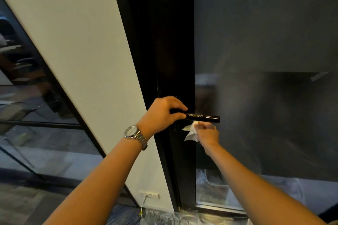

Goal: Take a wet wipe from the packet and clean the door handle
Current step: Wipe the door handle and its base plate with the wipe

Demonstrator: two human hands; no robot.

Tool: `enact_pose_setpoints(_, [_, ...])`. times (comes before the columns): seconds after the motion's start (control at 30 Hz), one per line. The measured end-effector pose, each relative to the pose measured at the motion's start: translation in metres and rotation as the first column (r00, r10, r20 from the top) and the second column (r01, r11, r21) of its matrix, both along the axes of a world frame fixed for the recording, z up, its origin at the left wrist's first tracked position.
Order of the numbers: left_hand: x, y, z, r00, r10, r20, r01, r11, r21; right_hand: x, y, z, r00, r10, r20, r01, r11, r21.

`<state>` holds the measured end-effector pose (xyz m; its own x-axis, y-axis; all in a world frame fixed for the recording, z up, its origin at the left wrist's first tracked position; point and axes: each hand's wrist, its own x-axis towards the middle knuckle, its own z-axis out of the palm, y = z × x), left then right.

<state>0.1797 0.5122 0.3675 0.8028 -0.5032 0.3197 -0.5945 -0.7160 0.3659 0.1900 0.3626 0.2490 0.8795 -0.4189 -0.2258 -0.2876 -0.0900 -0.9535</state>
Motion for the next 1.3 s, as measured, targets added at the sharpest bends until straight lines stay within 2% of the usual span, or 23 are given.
enact_pose_setpoints(0.03, [0.004, -0.002, -0.005, 1.0, -0.003, -0.023, 0.004, 1.0, 0.019, 0.001, 0.001, 0.0, 1.0, 0.003, 0.013, -0.003, 1.0, -0.02])
enact_pose_setpoints(0.13, [0.01, -0.002, -0.009, 0.997, 0.014, -0.073, -0.018, 0.998, -0.054, 0.003, 0.001, 0.001, 0.999, 0.035, 0.028, -0.035, 0.999, 0.012])
enact_pose_setpoints(0.3, [0.016, -0.002, -0.007, 0.994, 0.015, -0.109, -0.024, 0.996, -0.082, 0.017, 0.009, 0.011, 0.989, -0.028, -0.144, 0.037, 0.997, 0.061])
enact_pose_setpoints(0.43, [0.018, -0.001, -0.008, 0.99, 0.028, -0.141, -0.045, 0.991, -0.126, 0.021, 0.009, 0.001, 0.954, -0.002, -0.301, 0.097, 0.948, 0.303])
enact_pose_setpoints(0.5, [0.017, -0.001, -0.009, 0.989, 0.025, -0.146, -0.046, 0.989, -0.143, 0.021, 0.007, -0.003, 0.943, 0.005, -0.332, 0.134, 0.909, 0.395])
enact_pose_setpoints(0.57, [0.017, 0.0, -0.009, 0.988, 0.027, -0.149, -0.05, 0.987, -0.153, 0.02, 0.009, 0.002, 0.946, 0.034, -0.322, 0.134, 0.865, 0.484])
enact_pose_setpoints(0.67, [0.019, 0.002, -0.01, 0.988, 0.017, -0.153, -0.044, 0.984, -0.174, 0.02, 0.013, 0.015, 0.987, 0.041, -0.158, 0.06, 0.81, 0.584])
enact_pose_setpoints(0.73, [0.02, 0.003, -0.012, 0.988, 0.013, -0.154, -0.042, 0.981, -0.187, 0.017, 0.013, 0.018, 0.995, -0.003, -0.095, 0.052, 0.853, 0.519])
enact_pose_setpoints(0.8, [0.02, 0.003, -0.013, 0.987, 0.007, -0.163, -0.039, 0.98, -0.194, 0.01, 0.011, 0.017, 0.994, -0.09, -0.064, 0.107, 0.917, 0.384])
enact_pose_setpoints(0.87, [0.019, 0.003, -0.014, 0.986, -0.01, -0.167, -0.022, 0.981, -0.19, 0.006, 0.01, 0.01, 0.996, -0.093, 0.014, 0.084, 0.947, 0.31])
enact_pose_setpoints(0.93, [0.019, 0.005, -0.016, 0.983, -0.026, -0.181, -0.013, 0.977, -0.214, 0.001, 0.01, 0.003, 0.999, -0.037, 0.012, 0.032, 0.961, 0.273])
enact_pose_setpoints(1.03, [0.019, 0.009, -0.019, 0.973, -0.034, -0.228, -0.034, 0.957, -0.289, -0.004, 0.011, 0.002, 0.998, 0.052, -0.018, -0.039, 0.902, 0.43])
enact_pose_setpoints(1.1, [0.02, 0.01, -0.021, 0.964, -0.043, -0.262, -0.046, 0.946, -0.322, -0.004, 0.01, 0.008, 0.993, 0.115, -0.02, -0.094, 0.888, 0.451])
enact_pose_setpoints(1.23, [0.021, 0.009, -0.021, 0.942, -0.074, -0.327, -0.061, 0.922, -0.383, -0.001, 0.006, 0.027, 0.973, 0.223, 0.061, -0.229, 0.897, 0.378])
enact_pose_setpoints(1.3, [0.021, 0.008, -0.021, 0.933, -0.086, -0.349, -0.067, 0.911, -0.406, -0.001, 0.005, 0.038, 0.943, 0.333, -0.004, -0.325, 0.922, 0.209])
